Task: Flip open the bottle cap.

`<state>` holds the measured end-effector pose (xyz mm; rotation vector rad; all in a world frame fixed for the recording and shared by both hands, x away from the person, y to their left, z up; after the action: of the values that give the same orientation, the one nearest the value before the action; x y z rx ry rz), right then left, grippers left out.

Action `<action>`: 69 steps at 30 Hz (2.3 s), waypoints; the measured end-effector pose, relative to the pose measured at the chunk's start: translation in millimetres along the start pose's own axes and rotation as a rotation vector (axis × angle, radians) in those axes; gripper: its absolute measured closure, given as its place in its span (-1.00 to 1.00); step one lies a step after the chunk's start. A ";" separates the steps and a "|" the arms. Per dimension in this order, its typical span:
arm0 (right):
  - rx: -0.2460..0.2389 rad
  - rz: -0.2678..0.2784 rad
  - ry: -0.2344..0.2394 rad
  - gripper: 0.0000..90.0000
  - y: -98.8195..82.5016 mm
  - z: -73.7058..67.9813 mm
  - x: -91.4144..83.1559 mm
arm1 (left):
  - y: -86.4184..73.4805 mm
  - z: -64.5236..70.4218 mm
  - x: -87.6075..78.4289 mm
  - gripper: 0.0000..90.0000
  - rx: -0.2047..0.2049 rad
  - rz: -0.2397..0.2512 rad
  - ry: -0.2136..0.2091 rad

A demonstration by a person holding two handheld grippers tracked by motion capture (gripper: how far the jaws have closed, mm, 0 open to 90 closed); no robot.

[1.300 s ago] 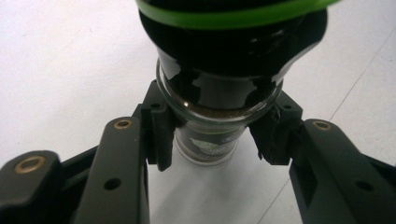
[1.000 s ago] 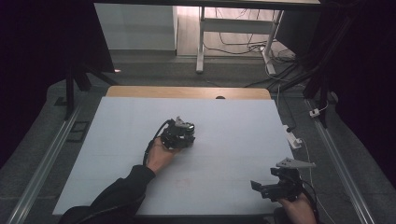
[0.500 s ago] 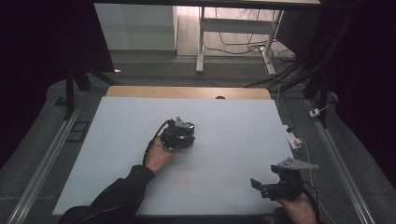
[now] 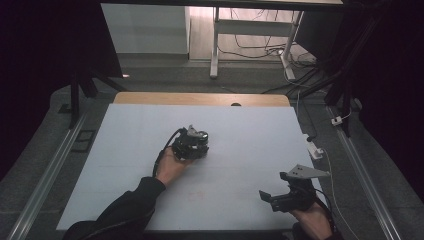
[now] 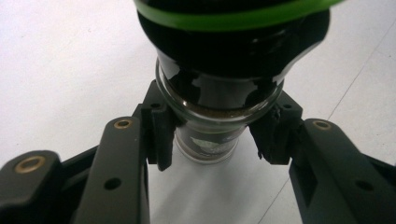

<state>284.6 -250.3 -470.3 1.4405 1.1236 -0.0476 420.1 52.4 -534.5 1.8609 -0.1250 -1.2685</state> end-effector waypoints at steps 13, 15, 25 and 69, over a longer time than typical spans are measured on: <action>-0.043 0.021 0.110 -1.00 21.1 -19.2 21.1 | 0.1 0.1 -0.1 0.20 0.000 -0.003 0.000; -0.045 0.022 0.122 -1.00 23.8 -21.0 25.1 | 0.1 0.1 -0.1 0.20 0.000 -0.003 0.000; -0.027 0.015 0.170 -1.00 38.2 -27.4 43.8 | 0.3 -0.5 -0.1 0.20 0.004 -0.007 -0.002; -0.138 -0.058 0.118 -1.00 99.5 -61.5 143.2 | 0.4 -0.5 -0.3 0.20 0.010 -0.013 -0.004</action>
<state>387.8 -96.8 -469.7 1.3014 1.2406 0.0734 420.5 52.6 -534.0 1.8702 -0.1218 -1.2821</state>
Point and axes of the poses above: each handheld gripper's, and its own axes: x roughly forward along the jaws, y roughly out of its top, z roughly to its right, the point moved 4 cm from there along x, roughly forward along the jaws, and after that the axes turned 12 degrees about x, right-handed, at the moved point
